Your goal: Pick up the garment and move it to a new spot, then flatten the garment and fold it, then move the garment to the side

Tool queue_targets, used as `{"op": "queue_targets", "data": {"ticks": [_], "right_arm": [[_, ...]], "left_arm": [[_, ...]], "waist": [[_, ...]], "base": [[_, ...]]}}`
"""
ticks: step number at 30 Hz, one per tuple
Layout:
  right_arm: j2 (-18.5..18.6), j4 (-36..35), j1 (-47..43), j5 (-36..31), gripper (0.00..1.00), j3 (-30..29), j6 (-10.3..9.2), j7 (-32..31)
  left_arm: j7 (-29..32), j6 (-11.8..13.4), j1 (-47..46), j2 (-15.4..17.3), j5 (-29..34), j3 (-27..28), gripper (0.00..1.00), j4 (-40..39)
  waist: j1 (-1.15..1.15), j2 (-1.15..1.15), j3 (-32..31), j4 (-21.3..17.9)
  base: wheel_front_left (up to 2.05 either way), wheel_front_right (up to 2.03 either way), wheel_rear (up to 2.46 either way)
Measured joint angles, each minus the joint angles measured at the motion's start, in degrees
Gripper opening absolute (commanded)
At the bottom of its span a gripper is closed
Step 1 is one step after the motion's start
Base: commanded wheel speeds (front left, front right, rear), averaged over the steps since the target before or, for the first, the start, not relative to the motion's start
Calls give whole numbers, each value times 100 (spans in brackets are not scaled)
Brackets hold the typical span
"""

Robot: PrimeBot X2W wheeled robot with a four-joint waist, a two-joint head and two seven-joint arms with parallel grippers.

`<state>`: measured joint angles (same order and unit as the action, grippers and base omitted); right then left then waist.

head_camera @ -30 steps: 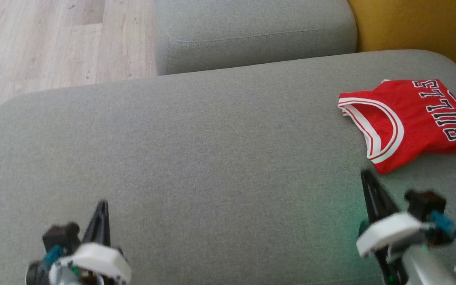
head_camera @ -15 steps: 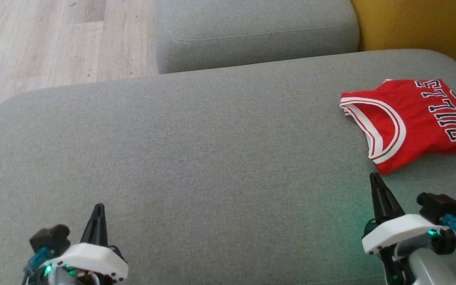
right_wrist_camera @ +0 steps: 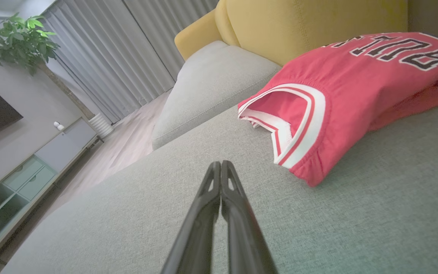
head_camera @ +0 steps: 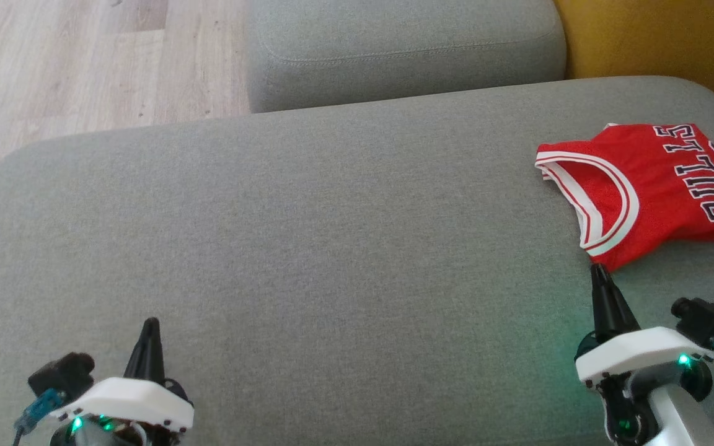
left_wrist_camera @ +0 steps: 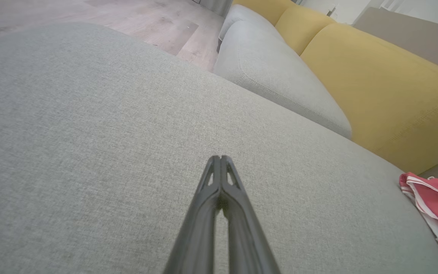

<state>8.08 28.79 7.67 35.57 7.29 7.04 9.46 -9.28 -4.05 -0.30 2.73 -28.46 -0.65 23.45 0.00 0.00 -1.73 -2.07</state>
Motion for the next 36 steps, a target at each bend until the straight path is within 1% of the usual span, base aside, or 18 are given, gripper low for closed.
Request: {"op": "queue_targets", "data": {"ticks": [9,11,21,24,36], "right_arm": [[-31,-122,-6,535,0,-127,0,-149],[-40,-147,-7,647,0,-169,0,-168],[-89,-261,-12,1226,0,-307,0,-345],[-108,-298,-15,1395,0,-375,0,-400],[-189,-476,-20,2146,0,-581,0,-597]], "left_arm": [[149,-8,-1,-1,-599,100,0,-92],[171,-53,-2,-1,-727,107,0,-96],[330,-59,-10,-2,-1376,136,0,-162],[396,-101,-21,-2,-1572,143,0,-183],[600,-107,-109,-7,-2419,187,0,-290]], "waist": [[0,0,18,20],[0,0,22,24],[0,0,42,45],[0,0,48,51],[0,0,73,79]], "base": [[0,0,0],[0,0,0],[0,0,0],[0,0,0],[0,0,0]]}}
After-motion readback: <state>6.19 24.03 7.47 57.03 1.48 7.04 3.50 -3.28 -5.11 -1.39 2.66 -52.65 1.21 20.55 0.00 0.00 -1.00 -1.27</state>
